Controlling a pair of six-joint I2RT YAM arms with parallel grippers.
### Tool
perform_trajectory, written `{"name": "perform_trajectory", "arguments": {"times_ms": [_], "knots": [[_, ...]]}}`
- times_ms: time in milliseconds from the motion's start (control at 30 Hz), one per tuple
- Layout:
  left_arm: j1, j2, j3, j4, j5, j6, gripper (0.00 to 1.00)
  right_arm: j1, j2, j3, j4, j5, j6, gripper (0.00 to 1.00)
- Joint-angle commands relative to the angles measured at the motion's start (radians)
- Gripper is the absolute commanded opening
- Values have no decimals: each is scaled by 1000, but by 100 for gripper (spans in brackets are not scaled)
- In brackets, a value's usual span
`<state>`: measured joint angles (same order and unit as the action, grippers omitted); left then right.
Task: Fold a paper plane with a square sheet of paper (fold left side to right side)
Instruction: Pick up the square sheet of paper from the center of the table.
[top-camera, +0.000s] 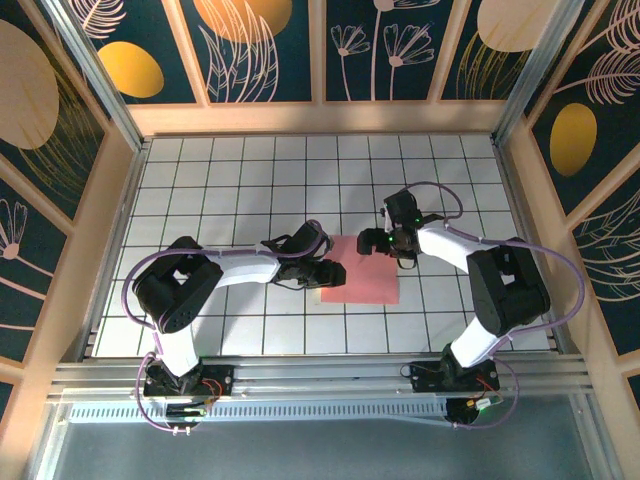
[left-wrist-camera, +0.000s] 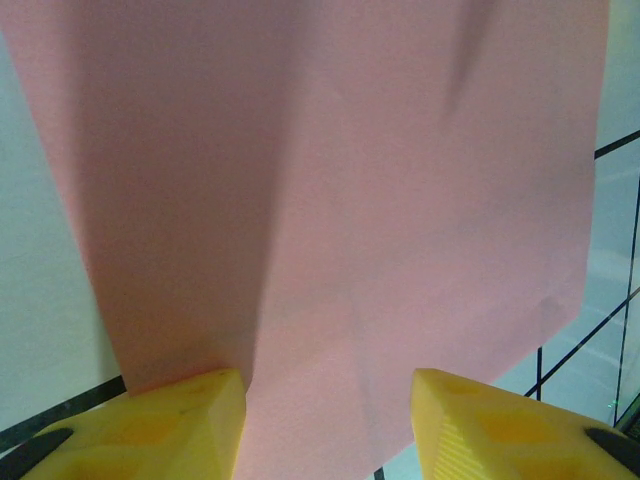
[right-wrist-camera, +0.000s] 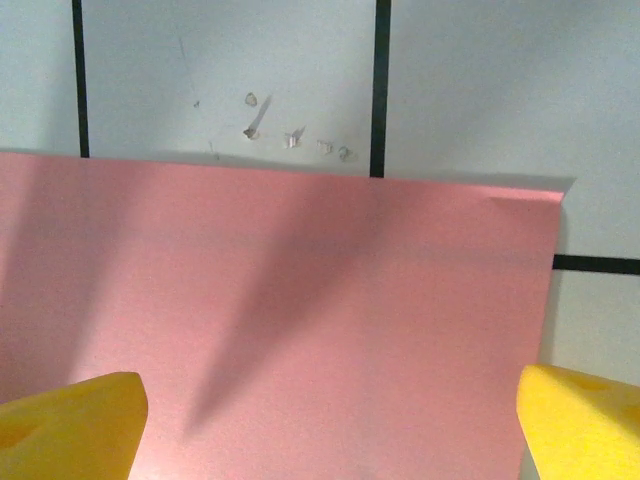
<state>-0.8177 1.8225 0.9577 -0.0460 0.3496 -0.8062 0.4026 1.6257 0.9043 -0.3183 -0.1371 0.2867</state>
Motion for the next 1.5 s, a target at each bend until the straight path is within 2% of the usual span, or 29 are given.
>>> {"name": "perform_trajectory", "arguments": {"times_ms": [0,433,633,1067,1267,1467], "knots": [[0,0,2,-55,-46,-9,48,4,-3,25,-22,54,-41,95],[-1,-13,3,-61,-52,-11,48,42,102,98,30,149,-88,96],[-1,-13,4,-63,-54,-11,48,51,140,107,14,149,-90,96],[-1,-9,6,-68,-55,-11,48,125,105,87,-47,76,-44,96],[-1,-15,4,-65,-60,-10,48,130,127,107,-79,91,-54,85],[0,-46,8,-37,-76,-19,51,126,122,114,-94,52,-63,65]]}}
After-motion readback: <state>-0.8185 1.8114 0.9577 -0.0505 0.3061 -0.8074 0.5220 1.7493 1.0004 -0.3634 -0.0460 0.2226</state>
